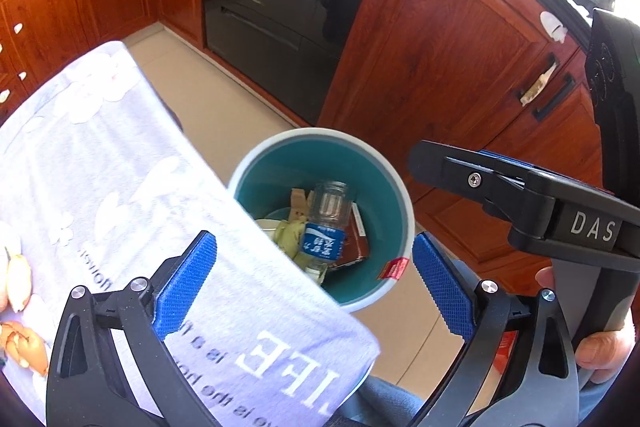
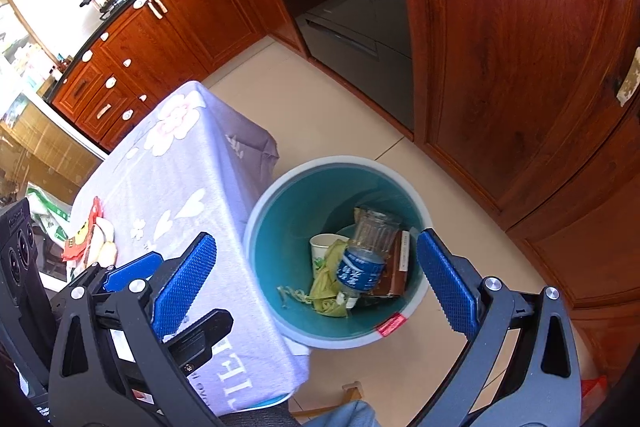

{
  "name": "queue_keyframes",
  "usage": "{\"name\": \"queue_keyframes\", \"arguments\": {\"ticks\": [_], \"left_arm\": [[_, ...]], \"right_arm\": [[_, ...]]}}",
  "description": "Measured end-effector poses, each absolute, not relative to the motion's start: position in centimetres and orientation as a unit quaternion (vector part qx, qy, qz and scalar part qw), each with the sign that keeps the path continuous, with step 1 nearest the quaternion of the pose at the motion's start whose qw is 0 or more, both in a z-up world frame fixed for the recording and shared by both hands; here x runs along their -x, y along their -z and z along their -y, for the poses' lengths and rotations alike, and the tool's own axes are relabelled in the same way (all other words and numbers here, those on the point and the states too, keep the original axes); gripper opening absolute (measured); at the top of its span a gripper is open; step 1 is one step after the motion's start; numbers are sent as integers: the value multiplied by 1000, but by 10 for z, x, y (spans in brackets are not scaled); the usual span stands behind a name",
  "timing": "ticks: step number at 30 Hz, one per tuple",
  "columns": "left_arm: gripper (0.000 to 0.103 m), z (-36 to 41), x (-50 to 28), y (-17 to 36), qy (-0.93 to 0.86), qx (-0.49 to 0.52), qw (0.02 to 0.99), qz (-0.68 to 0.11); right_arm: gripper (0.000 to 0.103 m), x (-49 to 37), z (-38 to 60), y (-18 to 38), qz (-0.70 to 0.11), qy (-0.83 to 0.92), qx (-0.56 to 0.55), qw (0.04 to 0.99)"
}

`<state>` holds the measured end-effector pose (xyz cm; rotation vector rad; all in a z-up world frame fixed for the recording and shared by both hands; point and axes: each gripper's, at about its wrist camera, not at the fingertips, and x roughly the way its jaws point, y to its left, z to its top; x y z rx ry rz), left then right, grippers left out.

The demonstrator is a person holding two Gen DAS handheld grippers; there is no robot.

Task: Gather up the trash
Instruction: 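Move both grippers back over the table toward the orange peel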

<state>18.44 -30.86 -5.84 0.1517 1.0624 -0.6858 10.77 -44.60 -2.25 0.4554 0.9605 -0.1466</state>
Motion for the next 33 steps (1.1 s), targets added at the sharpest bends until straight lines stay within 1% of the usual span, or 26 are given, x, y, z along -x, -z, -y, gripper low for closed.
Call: {"name": "queue_keyframes", "arguments": {"ticks": [7,11,16,25,33], "left_arm": [[99,258,-174,51,297,-61,819,-486],[99,217,-168,51,276,-50,828,-486],[99,162,-164,54,248,-12,837,-488],[99,70,-155,48,203,16,858,-472],[99,0,-150,54,162,50,867,-469]], "right_arm": [[96,-108,406,15,-452,48,-208,866],[96,-111,376,12,-453,32,-200,868],[96,-117,331,5,-458,6,-176,871],[96,-129,242,-8,-466,-36,-130,874],[96,-140,171,1,-491,-67,-97,863]]}}
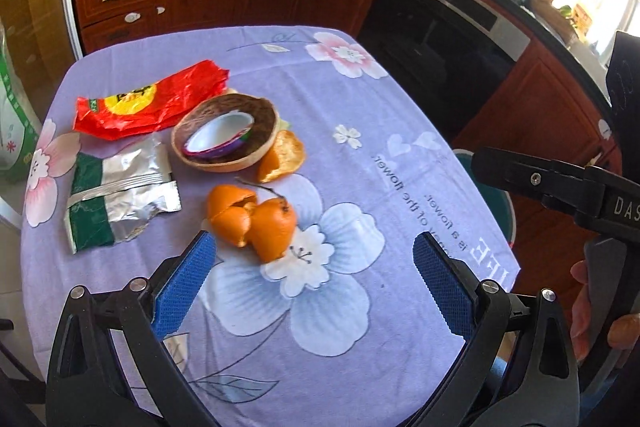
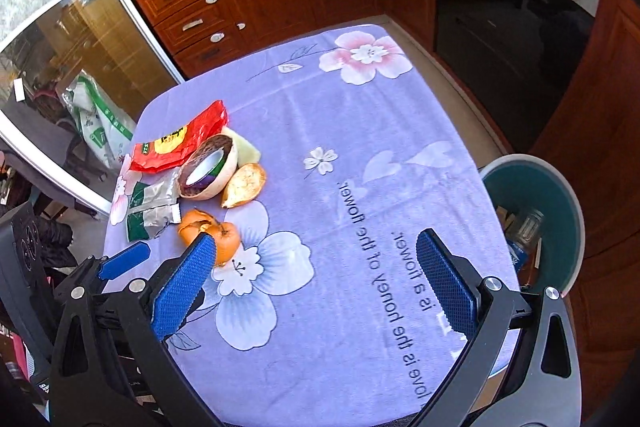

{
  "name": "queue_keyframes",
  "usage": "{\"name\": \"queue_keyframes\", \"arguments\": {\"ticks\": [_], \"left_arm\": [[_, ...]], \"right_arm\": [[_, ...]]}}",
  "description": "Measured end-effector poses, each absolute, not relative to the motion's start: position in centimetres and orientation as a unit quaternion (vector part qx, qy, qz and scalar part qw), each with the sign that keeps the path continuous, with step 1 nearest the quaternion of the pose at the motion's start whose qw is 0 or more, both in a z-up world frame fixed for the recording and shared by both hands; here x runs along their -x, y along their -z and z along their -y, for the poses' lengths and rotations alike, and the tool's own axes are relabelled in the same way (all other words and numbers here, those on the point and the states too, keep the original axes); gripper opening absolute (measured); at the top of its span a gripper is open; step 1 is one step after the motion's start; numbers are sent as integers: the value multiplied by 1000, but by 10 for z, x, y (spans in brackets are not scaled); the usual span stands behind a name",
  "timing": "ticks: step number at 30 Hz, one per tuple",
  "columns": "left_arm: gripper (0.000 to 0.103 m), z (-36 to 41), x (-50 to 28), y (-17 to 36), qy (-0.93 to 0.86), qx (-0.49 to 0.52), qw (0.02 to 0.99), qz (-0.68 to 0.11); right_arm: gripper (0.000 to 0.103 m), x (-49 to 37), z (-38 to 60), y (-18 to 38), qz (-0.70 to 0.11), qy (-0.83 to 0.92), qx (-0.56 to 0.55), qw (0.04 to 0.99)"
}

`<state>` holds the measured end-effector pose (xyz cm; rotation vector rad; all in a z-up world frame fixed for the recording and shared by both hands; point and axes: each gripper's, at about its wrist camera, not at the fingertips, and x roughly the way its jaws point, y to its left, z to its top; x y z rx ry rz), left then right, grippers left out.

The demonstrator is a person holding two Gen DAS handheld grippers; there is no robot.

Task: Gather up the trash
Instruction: 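Move both grippers back over the table toward the orange peel, then grasp the orange peel with the right gripper and lift it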

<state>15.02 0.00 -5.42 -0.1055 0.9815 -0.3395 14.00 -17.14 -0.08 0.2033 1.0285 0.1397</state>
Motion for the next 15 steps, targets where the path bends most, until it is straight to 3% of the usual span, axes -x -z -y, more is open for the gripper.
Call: {"name": "queue_keyframes", "arguments": {"ticks": [15], "left_arm": [[99,-114,-159,88,87,56,871,-481]], "right_arm": [[96,-167,72,77,-566,-120,-93,810]]}}
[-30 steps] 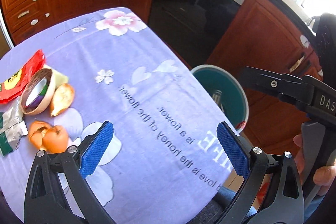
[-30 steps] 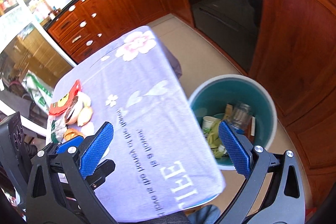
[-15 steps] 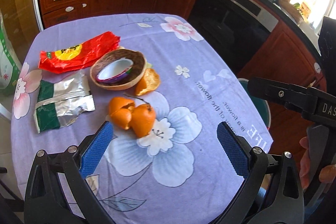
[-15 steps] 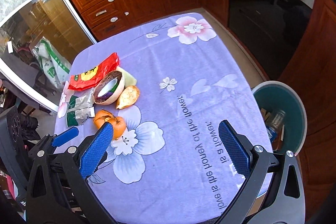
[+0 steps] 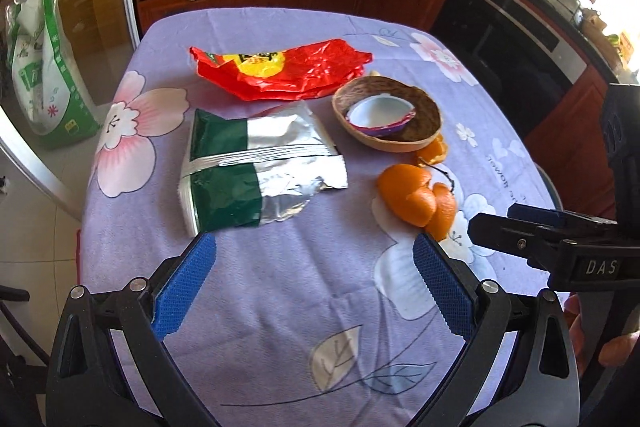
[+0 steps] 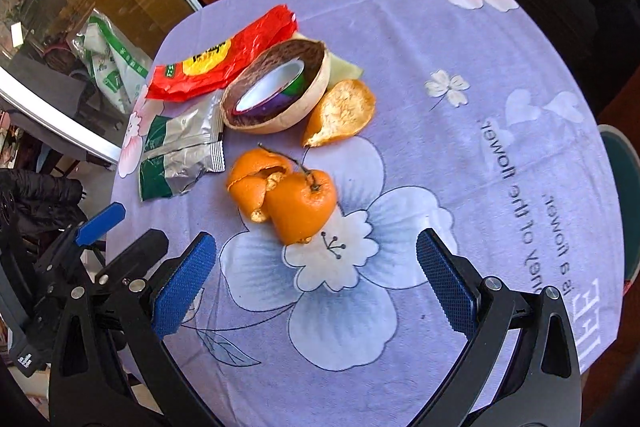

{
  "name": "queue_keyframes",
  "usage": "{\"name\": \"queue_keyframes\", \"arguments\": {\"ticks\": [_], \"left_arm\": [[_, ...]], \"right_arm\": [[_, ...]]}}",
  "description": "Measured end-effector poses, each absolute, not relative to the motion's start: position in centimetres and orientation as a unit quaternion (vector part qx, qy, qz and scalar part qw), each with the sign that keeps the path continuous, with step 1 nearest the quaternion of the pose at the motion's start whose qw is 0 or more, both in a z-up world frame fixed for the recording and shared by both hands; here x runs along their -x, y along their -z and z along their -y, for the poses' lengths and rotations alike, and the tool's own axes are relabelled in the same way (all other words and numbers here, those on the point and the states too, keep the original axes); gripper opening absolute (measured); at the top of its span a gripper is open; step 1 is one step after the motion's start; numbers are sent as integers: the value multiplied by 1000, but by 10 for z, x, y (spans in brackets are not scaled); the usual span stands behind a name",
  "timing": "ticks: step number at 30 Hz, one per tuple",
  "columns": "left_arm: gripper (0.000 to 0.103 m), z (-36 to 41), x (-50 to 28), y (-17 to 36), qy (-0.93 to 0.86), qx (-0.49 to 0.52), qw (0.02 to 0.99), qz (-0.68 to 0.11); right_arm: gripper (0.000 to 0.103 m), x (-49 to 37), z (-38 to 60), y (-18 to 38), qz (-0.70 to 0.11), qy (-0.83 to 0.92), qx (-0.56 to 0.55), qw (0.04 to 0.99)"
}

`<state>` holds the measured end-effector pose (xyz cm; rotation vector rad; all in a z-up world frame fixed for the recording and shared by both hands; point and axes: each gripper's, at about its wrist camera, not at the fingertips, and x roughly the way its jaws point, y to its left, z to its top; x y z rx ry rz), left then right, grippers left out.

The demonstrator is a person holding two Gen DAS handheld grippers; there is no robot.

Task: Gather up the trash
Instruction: 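Grasp the orange peel with the right gripper and lift it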

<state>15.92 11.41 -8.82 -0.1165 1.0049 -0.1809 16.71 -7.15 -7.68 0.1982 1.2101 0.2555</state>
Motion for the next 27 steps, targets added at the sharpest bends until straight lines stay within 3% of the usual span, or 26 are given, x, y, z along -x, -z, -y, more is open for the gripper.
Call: {"name": "queue_keyframes", "arguments": {"ticks": [12,18,21,24,25,27], "left_arm": [[99,-148,-164,104,56,32,871,-487],[99,-158,-163,107,46,42,867,-494],[99,-159,-165,107,43,45,867,-495],[99,-156,-167,107,46,47,866,-495],[99,-154,-168,107,48,48,866,-495],[99,-149,-171,106,53,49,866,-494]], "right_arm": [[96,-182,38,95,-548,-126,-67,824],[89,-185,22,107,-541,-122,-39,831],[76,-185,16,107,-530,-112,-13,840],[52,-185,19,105,-523,-104,4,846],[38,-185,20,104,-521,-102,8,847],[30,-187,26,102,-527,-113,-1,843]]}}
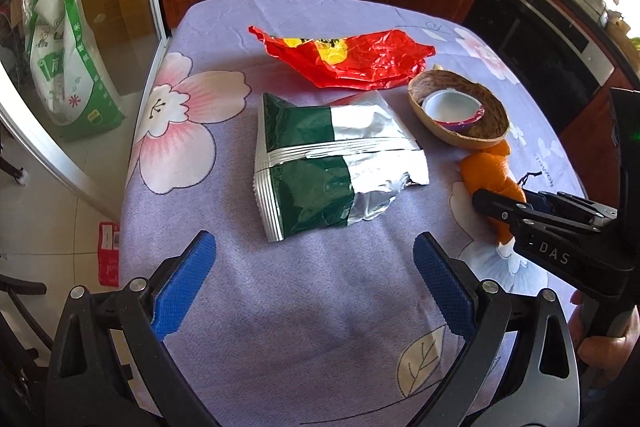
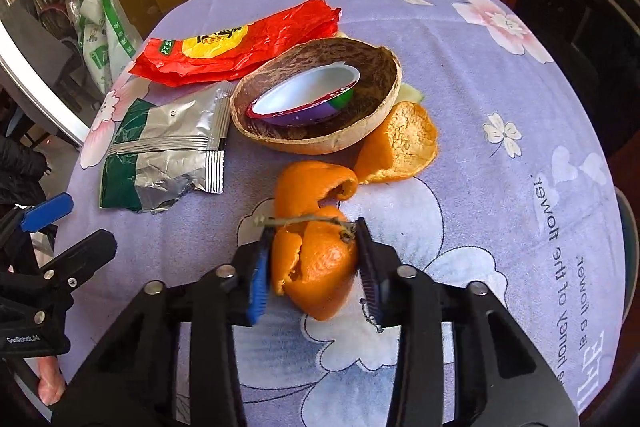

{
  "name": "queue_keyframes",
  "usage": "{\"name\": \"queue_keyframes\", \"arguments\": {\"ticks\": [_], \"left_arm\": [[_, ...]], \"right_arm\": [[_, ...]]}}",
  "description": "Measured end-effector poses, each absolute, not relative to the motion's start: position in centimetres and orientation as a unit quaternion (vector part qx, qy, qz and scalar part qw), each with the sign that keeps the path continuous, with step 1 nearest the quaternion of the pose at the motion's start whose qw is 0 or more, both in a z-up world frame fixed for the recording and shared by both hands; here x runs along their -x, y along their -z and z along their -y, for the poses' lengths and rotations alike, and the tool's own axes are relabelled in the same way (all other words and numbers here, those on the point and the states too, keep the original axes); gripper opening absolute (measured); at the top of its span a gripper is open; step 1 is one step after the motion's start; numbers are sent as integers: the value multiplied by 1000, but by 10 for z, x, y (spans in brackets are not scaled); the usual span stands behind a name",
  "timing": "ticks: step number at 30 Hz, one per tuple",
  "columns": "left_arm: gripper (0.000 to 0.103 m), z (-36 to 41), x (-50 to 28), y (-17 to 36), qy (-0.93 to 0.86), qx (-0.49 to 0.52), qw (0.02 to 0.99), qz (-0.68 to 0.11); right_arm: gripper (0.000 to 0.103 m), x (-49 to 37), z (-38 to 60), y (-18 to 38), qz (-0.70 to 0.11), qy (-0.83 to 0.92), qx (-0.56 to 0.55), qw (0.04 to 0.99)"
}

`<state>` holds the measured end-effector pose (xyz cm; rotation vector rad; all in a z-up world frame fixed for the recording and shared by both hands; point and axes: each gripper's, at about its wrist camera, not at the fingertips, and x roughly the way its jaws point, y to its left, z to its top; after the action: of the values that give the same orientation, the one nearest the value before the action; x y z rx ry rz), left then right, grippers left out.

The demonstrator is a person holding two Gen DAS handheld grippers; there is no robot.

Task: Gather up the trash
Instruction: 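Grasp the orange peel with the right gripper and lift it, then grasp the white plastic lid inside the coconut shell with the left gripper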

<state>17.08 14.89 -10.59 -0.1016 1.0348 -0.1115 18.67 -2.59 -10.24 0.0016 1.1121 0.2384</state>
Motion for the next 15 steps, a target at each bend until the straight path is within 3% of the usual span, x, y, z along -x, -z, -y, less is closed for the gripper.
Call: {"name": "queue_keyframes", "arguments": {"ticks": [12,15], "left_arm": [[99,-101,-207,78,109,26,877,-468],[92,-81,-225,71,128,8,877,-463]], "right_arm": [[26,-184,84,68,-526,-114,-71,840],[26,-187,103,61,-519,-101,-82,845]]}}
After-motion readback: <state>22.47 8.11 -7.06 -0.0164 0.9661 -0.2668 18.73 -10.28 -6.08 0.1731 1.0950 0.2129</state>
